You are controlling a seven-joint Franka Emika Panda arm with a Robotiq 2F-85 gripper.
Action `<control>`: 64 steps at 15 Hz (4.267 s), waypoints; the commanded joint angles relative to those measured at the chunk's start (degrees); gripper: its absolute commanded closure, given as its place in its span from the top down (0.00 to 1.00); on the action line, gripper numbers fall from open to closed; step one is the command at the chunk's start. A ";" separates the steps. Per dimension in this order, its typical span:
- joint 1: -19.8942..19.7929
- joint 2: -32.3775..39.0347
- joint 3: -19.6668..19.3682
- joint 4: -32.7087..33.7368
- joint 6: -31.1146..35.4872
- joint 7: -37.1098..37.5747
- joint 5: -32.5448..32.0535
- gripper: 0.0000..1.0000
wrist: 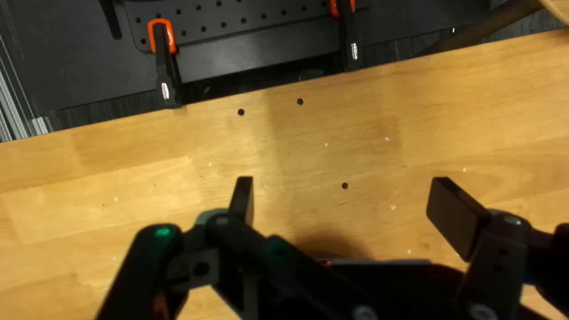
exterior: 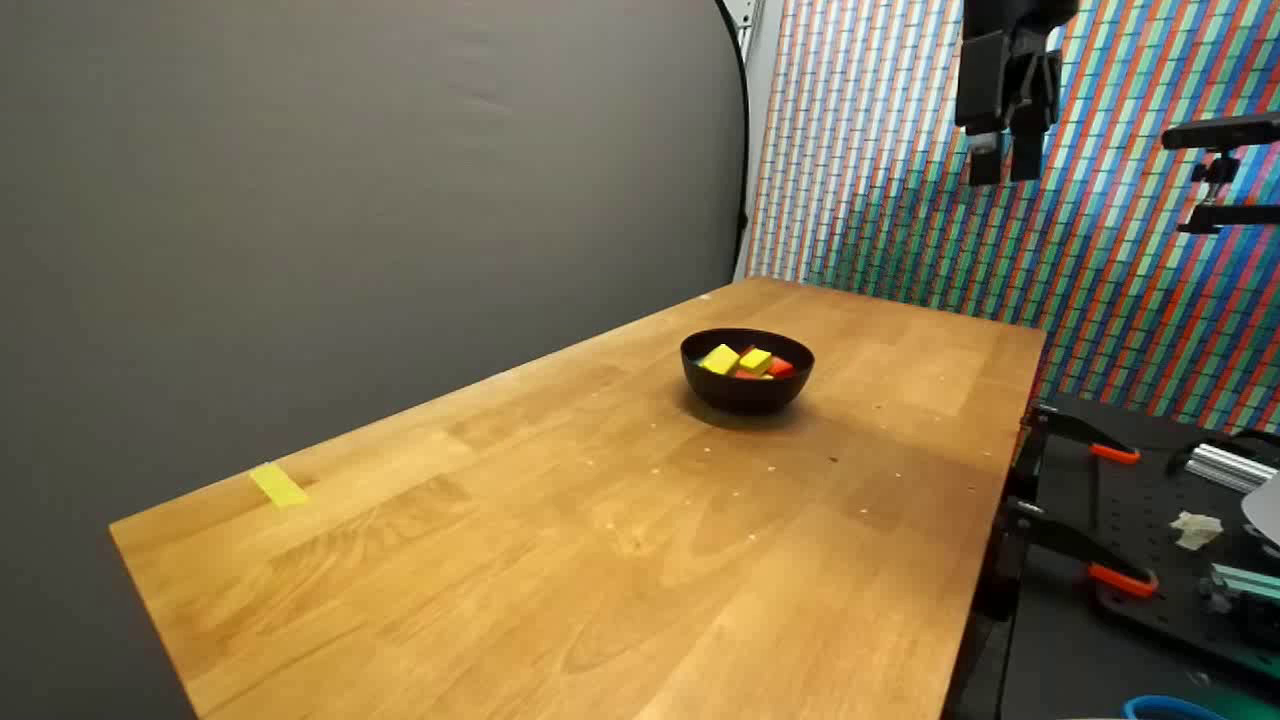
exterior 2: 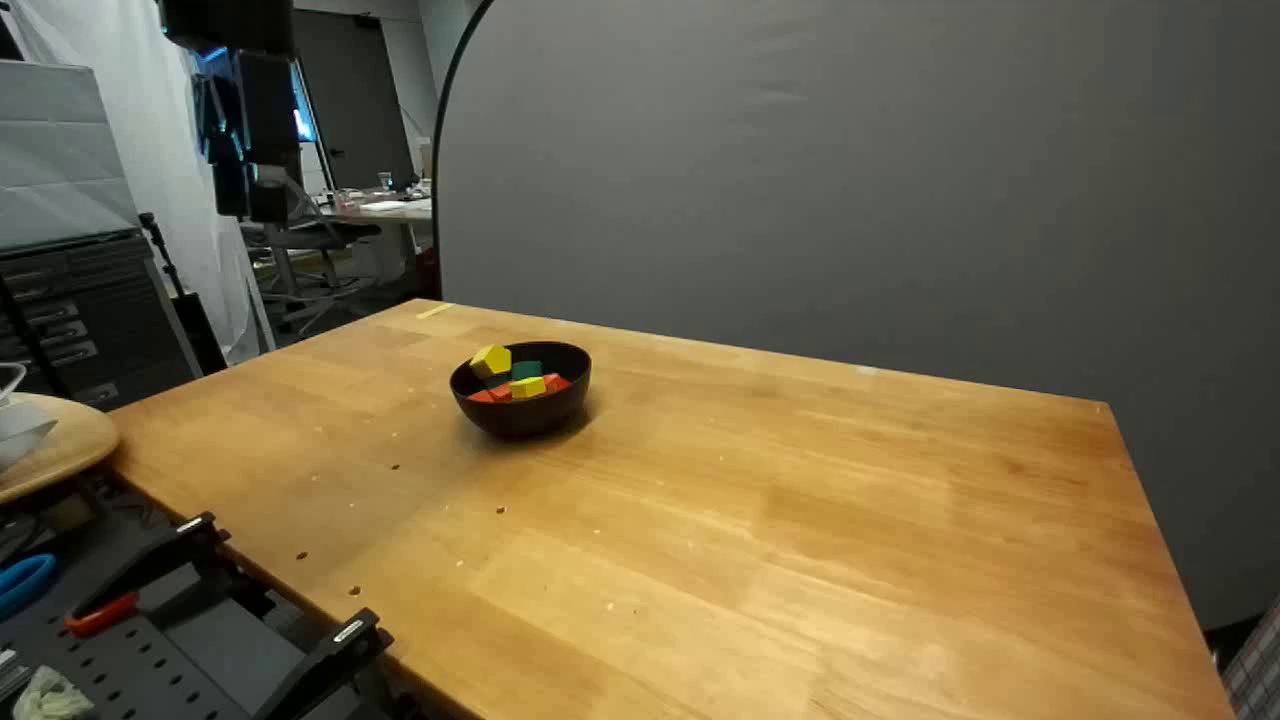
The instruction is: Remove all the blocks from the black bowl and place them on the table
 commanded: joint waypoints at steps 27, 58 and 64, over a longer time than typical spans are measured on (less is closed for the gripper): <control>1.54 57.67 -5.54 30.70 31.05 8.06 2.56 1.00; 11.80 49.29 2.47 30.59 29.69 6.09 -2.91 0.26; 11.63 62.29 2.96 38.40 23.23 -0.31 -1.91 0.25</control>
